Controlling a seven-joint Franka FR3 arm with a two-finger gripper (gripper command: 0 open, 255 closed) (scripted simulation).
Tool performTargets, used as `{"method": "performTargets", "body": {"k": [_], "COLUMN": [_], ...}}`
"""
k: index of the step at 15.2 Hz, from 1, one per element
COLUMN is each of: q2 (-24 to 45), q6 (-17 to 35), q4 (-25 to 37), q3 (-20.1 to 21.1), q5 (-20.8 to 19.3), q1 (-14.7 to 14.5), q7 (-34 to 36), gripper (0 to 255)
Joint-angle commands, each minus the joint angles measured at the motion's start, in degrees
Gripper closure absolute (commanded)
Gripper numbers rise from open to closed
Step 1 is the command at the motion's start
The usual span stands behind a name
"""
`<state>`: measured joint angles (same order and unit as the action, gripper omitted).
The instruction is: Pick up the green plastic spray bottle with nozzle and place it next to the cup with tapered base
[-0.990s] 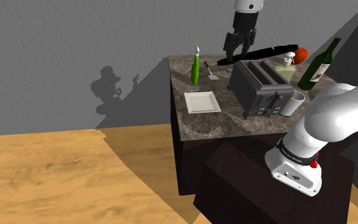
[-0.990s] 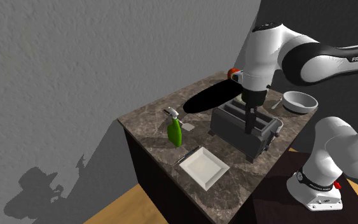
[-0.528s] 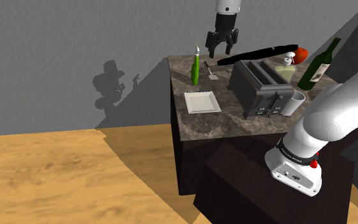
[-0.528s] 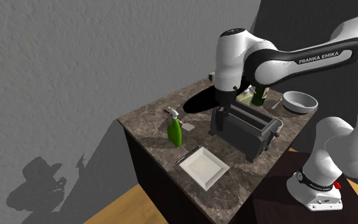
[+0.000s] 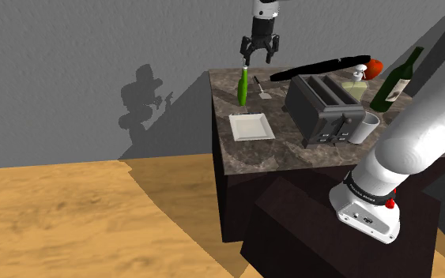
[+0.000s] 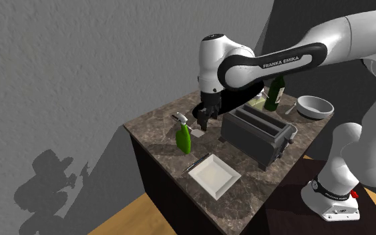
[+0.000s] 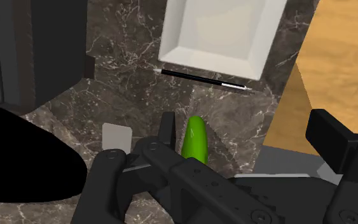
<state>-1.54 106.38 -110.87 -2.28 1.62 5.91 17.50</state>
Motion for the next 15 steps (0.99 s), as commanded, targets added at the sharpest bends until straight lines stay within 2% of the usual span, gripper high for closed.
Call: {"method": "performTargets", "body": {"k": [1, 6, 11, 12, 15], "q2": [4.04, 14.53, 25.78, 26.6, 26.71], "q6": [-0.03, -0.78, -3.43, -3.7, -1.45], "q4": [4.34, 16.23, 30.74, 31.88, 29.73], "q3": [-0.55, -1.93, -3.31, -3.39, -3.35], "q5": [0.07, 0.63, 1.7, 1.79, 1.82], "q1": [0.56, 1.97, 3.82, 3.98, 3.92], "q7": [1.17, 3.92, 6.49, 6.67, 6.63], "gripper": [0, 0, 0, 0, 0]}}
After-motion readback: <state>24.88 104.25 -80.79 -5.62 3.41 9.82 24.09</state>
